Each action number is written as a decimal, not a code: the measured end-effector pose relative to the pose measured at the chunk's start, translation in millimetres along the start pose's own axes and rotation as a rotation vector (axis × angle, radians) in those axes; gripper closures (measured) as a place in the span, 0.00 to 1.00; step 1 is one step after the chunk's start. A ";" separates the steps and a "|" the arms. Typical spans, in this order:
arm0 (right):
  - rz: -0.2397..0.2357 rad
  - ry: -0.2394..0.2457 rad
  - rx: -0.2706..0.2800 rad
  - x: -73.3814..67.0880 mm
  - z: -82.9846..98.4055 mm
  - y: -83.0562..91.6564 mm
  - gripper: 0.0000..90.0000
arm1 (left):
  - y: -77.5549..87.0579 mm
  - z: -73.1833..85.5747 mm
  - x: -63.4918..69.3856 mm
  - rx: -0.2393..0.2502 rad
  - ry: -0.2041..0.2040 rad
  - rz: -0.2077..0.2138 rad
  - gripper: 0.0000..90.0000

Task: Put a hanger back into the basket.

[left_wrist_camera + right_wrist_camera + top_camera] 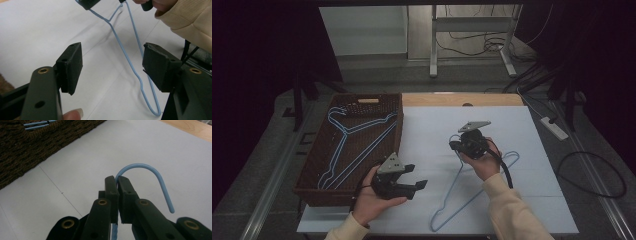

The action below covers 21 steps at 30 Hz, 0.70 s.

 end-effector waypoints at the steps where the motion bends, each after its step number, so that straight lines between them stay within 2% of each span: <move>1: 0.000 0.000 0.000 -0.2 0.0 0.2 0.97 | -2.5 -0.7 0.9 -0.004 0.001 0.003 0.37; 11: -0.003 0.004 0.006 -2.8 0.7 2.2 0.97 | -35.2 -7.0 15.0 -0.062 -0.007 0.042 0.35; 21: 0.000 0.006 0.019 -3.8 1.1 5.4 0.97 | -65.9 -7.2 29.0 -0.132 -0.021 0.057 0.33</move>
Point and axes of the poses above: each handheld gripper's, and its own axes: y roughly backward along the jaws, z roughly out of its underside, x roughly to its right, the point moved 5 cm from there along -y, roughly forward along the jaws, and after that the axes turned 11 degrees about -y, right-handed, at the moved point
